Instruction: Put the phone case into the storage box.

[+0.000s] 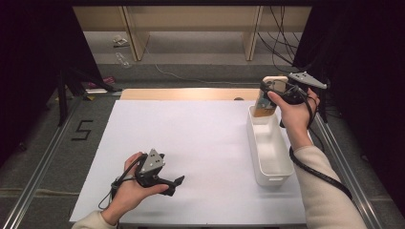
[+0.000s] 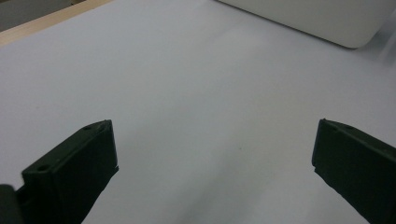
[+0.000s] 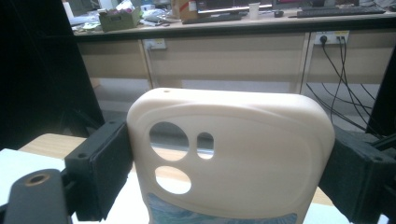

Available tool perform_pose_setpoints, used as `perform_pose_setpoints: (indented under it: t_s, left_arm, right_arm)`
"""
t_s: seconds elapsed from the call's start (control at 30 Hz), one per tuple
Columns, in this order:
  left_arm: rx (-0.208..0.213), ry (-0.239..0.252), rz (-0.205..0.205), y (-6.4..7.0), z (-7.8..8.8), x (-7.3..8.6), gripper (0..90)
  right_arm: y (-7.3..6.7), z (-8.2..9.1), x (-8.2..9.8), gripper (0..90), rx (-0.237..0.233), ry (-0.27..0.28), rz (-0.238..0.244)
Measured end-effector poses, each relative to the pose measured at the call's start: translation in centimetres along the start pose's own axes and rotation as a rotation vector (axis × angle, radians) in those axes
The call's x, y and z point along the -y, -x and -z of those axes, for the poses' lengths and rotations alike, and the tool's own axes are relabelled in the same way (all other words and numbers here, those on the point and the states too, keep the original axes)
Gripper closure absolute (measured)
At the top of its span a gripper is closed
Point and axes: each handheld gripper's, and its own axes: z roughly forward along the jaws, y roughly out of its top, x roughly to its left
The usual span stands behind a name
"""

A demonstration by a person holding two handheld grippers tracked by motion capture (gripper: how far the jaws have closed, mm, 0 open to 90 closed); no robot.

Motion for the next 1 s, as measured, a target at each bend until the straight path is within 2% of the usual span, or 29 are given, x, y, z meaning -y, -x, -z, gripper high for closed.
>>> perform_pose_setpoints:
  t_s: [1.0]
  left_arm:
    - [0.002, 0.000, -0.001, 0.0, 0.0, 0.0, 0.0]
  right_arm:
    - [0.0, -1.8, 0.2, 13.0, 0.026, -0.031, 0.004]
